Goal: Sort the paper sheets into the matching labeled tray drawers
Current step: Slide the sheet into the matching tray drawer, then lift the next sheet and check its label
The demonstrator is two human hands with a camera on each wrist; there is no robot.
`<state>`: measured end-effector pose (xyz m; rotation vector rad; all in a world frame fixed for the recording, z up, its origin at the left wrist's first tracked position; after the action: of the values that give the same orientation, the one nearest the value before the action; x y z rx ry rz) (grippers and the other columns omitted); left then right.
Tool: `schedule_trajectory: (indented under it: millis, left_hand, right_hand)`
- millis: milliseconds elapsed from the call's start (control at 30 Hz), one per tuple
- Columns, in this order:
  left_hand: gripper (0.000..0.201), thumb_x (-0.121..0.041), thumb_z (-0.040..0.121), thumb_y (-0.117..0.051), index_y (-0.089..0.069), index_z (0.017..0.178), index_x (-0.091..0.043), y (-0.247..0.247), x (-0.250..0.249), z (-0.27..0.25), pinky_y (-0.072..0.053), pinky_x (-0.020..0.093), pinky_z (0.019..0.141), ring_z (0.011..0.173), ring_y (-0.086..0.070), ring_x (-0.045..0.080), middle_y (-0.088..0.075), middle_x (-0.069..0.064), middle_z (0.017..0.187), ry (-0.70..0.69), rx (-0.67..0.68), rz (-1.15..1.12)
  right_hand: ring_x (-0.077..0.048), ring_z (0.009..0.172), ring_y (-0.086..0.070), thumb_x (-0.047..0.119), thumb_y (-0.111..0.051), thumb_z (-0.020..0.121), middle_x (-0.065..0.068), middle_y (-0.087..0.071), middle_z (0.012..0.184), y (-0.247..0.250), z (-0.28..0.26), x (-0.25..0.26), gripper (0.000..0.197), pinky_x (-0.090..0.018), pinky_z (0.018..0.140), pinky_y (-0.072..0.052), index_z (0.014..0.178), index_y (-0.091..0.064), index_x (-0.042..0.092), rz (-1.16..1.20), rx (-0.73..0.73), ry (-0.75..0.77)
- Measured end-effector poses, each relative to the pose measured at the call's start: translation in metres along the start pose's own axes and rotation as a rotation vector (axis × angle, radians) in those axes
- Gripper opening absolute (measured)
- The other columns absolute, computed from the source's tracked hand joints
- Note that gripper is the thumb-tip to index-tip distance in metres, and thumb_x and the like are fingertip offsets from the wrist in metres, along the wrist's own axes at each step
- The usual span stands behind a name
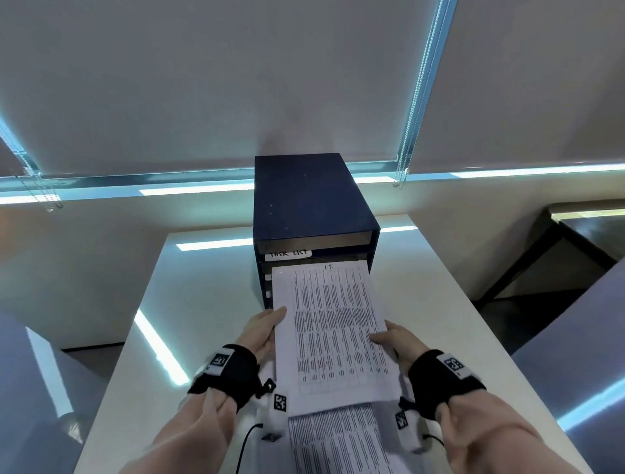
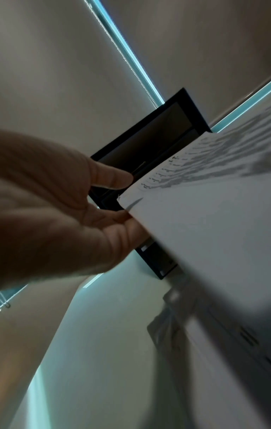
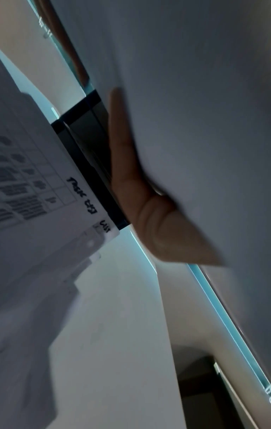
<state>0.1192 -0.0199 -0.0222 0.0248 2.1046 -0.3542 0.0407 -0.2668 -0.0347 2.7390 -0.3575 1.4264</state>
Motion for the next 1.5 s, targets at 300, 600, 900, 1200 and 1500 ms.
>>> schedule_trajectory:
  millis: [300, 600, 900, 1200, 1500]
  left_hand:
    - [0.031, -0.022, 0.099, -0.048, -0.048, 0.128, -0.012, 0.005, 0.016, 0.011, -0.060, 0.045, 0.064, 0.079, -0.069, 0.038, -0.071, 0.018, 0.104, 0.010, 0.049, 0.086]
    - [0.033, -0.021, 0.101, -0.041, -0.041, 0.134, -0.017, 0.008, -0.009, 0.065, -0.031, 0.019, 0.039, 0.037, -0.041, 0.008, -0.067, 0.012, 0.094, -0.120, -0.181, 0.054]
    - [0.022, -0.002, 0.095, -0.050, -0.049, 0.117, -0.004, -0.004, -0.051, 0.081, -0.049, 0.041, 0.091, 0.099, -0.064, 0.025, -0.066, 0.011, 0.106, -0.142, -0.105, -0.218]
    - [0.027, -0.050, 0.080, -0.061, -0.055, 0.097, -0.030, 0.012, 0.019, 0.025, -0.049, 0.027, 0.080, 0.088, -0.054, 0.007, -0.057, -0.012, 0.094, -0.345, -0.133, 1.235]
    - [0.070, -0.029, 0.051, -0.089, -0.053, 0.110, -0.019, 0.014, 0.056, -0.006, -0.051, 0.029, 0.068, 0.084, -0.054, 0.021, -0.055, 0.000, 0.096, -0.563, -0.310, 1.597]
  right_hand:
    - [-0.007, 0.050, -0.064, -0.010, -0.040, 0.095, 0.000, -0.068, 0.059, -0.032, 0.057, 0.090, 0.031, -0.019, 0.052, -0.053, 0.123, -0.048, 0.000, -0.087, 0.034, 0.112]
    - [-0.012, 0.042, -0.049, 0.006, -0.067, 0.085, -0.009, -0.066, 0.088, -0.015, 0.087, 0.064, 0.033, -0.017, 0.036, -0.038, 0.116, -0.055, 0.007, -0.118, 0.023, -0.066]
    - [-0.023, 0.091, -0.063, -0.009, -0.038, 0.095, -0.016, -0.059, 0.087, -0.069, 0.110, 0.105, 0.022, -0.045, 0.100, -0.049, 0.082, -0.050, 0.003, 0.345, 0.080, 0.080]
    - [-0.029, 0.071, -0.064, 0.009, -0.055, 0.094, -0.017, -0.067, 0.080, -0.007, 0.054, 0.002, 0.011, -0.042, 0.071, -0.055, 0.090, -0.064, 0.004, -0.209, -0.069, -0.005]
    - [-0.022, 0.071, -0.052, 0.003, -0.048, 0.089, -0.008, -0.054, 0.088, 0.036, -0.004, -0.102, 0.016, -0.026, 0.059, -0.039, 0.101, -0.052, 0.013, -0.508, -0.262, -0.090]
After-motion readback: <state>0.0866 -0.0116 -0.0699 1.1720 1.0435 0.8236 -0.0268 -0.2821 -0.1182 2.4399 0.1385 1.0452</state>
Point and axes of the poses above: each hand's wrist, its own z-axis towards the middle knuckle, its own y-axis out of the back of the hand, x = y × z, the point moved 9 cm from there along z, towards the middle knuckle
